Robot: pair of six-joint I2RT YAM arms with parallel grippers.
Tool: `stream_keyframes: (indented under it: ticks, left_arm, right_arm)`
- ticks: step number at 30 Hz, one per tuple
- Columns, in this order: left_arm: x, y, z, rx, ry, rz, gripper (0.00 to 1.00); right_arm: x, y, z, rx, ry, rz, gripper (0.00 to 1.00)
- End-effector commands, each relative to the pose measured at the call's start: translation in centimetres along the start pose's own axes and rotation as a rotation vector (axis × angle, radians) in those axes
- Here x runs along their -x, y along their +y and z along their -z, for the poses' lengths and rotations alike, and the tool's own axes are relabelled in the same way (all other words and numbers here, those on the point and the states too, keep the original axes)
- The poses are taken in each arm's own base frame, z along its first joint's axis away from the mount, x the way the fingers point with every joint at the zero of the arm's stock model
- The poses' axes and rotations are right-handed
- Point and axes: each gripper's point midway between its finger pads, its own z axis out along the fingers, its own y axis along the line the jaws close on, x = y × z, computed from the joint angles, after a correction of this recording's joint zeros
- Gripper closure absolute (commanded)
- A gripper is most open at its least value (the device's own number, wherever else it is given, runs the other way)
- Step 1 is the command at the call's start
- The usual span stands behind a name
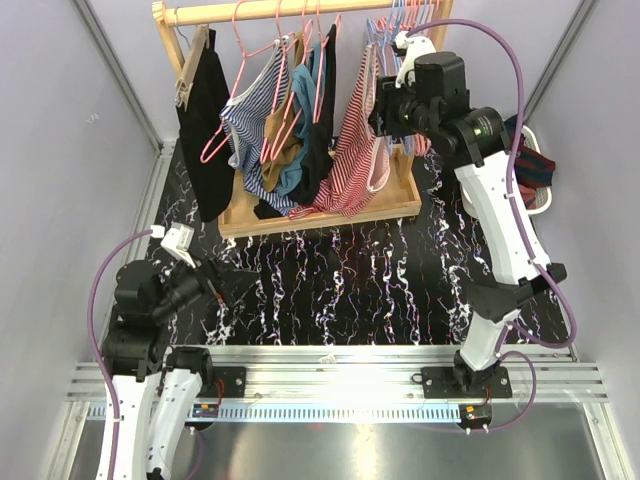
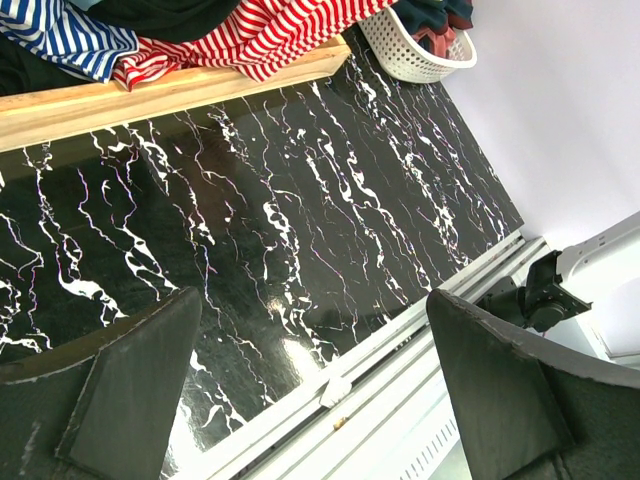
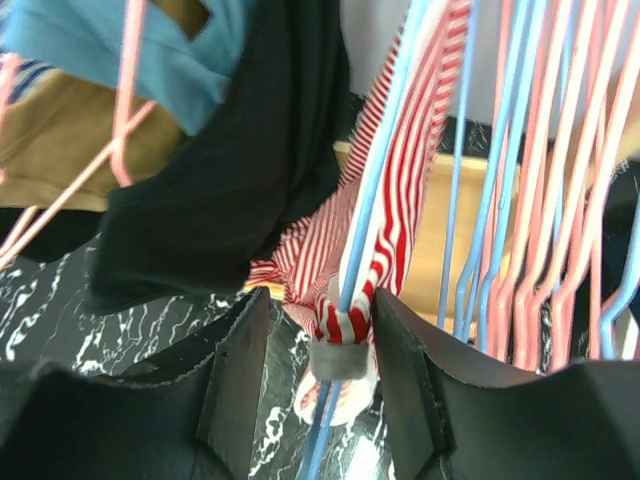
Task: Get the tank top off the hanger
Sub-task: Grab a hanger with a tank top on it with the right arm
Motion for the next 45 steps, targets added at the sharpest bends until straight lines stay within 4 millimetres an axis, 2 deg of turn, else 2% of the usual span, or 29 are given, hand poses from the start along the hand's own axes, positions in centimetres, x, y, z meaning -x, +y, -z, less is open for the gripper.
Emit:
stream_keyframes:
  ticks: [1, 4, 7, 8, 12, 15, 18, 19, 20, 21, 23, 24, 25, 26, 27, 30, 32, 34, 35, 36, 37, 38, 39, 40, 41, 42, 43, 44, 45]
  left_arm:
    - [0.6, -0.8, -0.1, -0.044, -0.021, -0.024, 0.01]
    - [0.5, -0.6, -0.2, -0.044, -0.02, -0.023, 0.01]
    - [0.4, -0.6, -0.3, -0.049, -0.02, -0.02, 0.01]
    - [0.4, -0.5, -0.4, -0.049, -0.02, -0.014, 0.01]
    - [0.3, -0.5, -0.6, -0.057, -0.019, -0.01, 0.01]
    - [0.3, -0.5, -0.6, -0.058, -0.018, -0.013, 0.01]
    - [0.2, -0.5, -0.6, -0.056, -0.02, -0.015, 0.01]
    - [0.3, -0.4, -0.6, -0.056, -0.021, -0.017, 0.01]
    - [0.3, -0.5, -0.6, -0.057, -0.022, -0.016, 0.01]
    - [0.4, -0.5, -0.5, -0.056, -0.024, -0.018, 0.01]
    - [0.5, -0.6, -0.4, -0.055, -0.029, -0.021, 0.01]
    - [0.6, -0.7, -0.4, -0.052, -0.034, -0.022, 0.01]
    - [0.7, -0.6, -0.3, -0.049, -0.038, -0.023, 0.01]
    - [0.8, -0.7, -0.3, -0.047, -0.042, -0.026, 0.01]
    - [0.9, -0.7, -0.3, -0.047, -0.045, -0.026, 0.01]
    - [1.1, -0.8, -0.3, -0.047, -0.048, -0.027, 0.01]
    - [1.3, -0.9, -0.2, -0.048, -0.047, -0.03, 0.01]
    - [1.6, -1.1, -0.1, -0.051, -0.053, -0.036, 0.01]
    - [1.7, -1.3, -0.1, -0.054, -0.057, -0.039, 0.01]
    - [2.0, -1.4, 0.0, -0.057, -0.067, -0.047, 0.01]
    - [2.2, -1.6, 0.0, -0.06, -0.069, -0.05, 0.01]
    - [2.5, -1.7, 0.1, -0.06, -0.073, -0.056, 0.01]
    - [2.6, -1.8, 0.1, -0.06, -0.074, -0.057, 0.01]
    - [2.7, -1.9, 0.1, -0.064, -0.074, -0.056, 0.01]
    - [2.9, -2.0, 0.1, -0.065, -0.076, -0.06, 0.01]
    - [3.2, -2.3, 0.2, -0.072, -0.081, -0.066, 0.01]
    - [3.4, -2.4, 0.2, -0.078, -0.084, -0.069, 0.01]
    - [3.7, -2.7, 0.3, -0.086, -0.093, -0.073, 0.01]
    - [4.1, -3.2, 0.5, -0.098, -0.101, -0.082, 0.01]
  right_arm:
    - [-2.0, -1.2, -0.7, -0.097, 0.085, -0.033, 0.48]
    - [-2.3, -1.4, -0.8, -0.138, 0.093, -0.033, 0.5]
    - [-2.8, -1.8, -0.6, -0.193, 0.108, -0.018, 0.62]
    - [-2.7, -2.0, -0.5, -0.222, 0.101, -0.009, 0.72]
    - [-2.5, -2.5, -0.1, -0.275, 0.091, 0.029, 1.0]
    - [-2.0, -2.3, 0.0, -0.262, 0.072, 0.049, 1.0]
    - [0.3, -1.5, 1.4, -0.199, -0.025, 0.071, 1.0]
    - [2.0, -1.0, 1.6, -0.173, -0.098, 0.07, 1.0]
    - [1.7, -0.7, 1.2, -0.152, -0.099, 0.087, 1.0]
    - [2.7, -0.6, 2.2, -0.138, -0.14, 0.094, 1.0]
    - [3.7, 0.2, 2.3, -0.086, -0.198, 0.143, 1.0]
    - [4.8, 0.3, 3.7, -0.074, -0.249, 0.159, 1.0]
    - [6.1, 0.6, 4.1, -0.065, -0.316, 0.158, 1.0]
    - [5.1, 0.5, 3.4, -0.06, -0.303, 0.17, 1.0]
    - [5.5, 0.4, 4.3, -0.062, -0.328, 0.173, 1.0]
    - [4.9, 0.2, 4.8, -0.069, -0.314, 0.162, 1.0]
    - [3.6, -0.4, 5.1, -0.094, -0.274, 0.145, 1.0]
    - [3.3, -0.7, 7.4, -0.092, -0.289, 0.105, 1.0]
    - [1.4, -0.8, 7.1, -0.084, -0.252, 0.103, 1.0]
    - [1.6, -0.7, 9.4, -0.062, -0.289, 0.078, 1.0]
    - [-0.5, -0.8, 9.0, -0.055, -0.249, 0.082, 1.0]
    - [-1.2, -0.1, 9.7, -0.009, -0.241, 0.061, 1.0]
    - [-1.5, 0.1, 11.5, 0.017, -0.252, 0.044, 1.0]
    - [-3.6, 0.0, 11.7, 0.025, -0.191, 0.043, 1.0]
    - [-4.6, 0.5, 12.4, 0.062, -0.169, 0.035, 1.0]
    - [-5.0, 0.8, 14.3, 0.096, -0.177, 0.021, 1.0]
    - [-7.1, 1.0, 14.5, 0.121, -0.125, 0.018, 1.0]
    - [-8.0, 2.3, 15.5, 0.203, -0.112, 0.017, 1.0]
    - [-8.0, 2.8, 18.3, 0.262, -0.164, 0.01, 1.0]
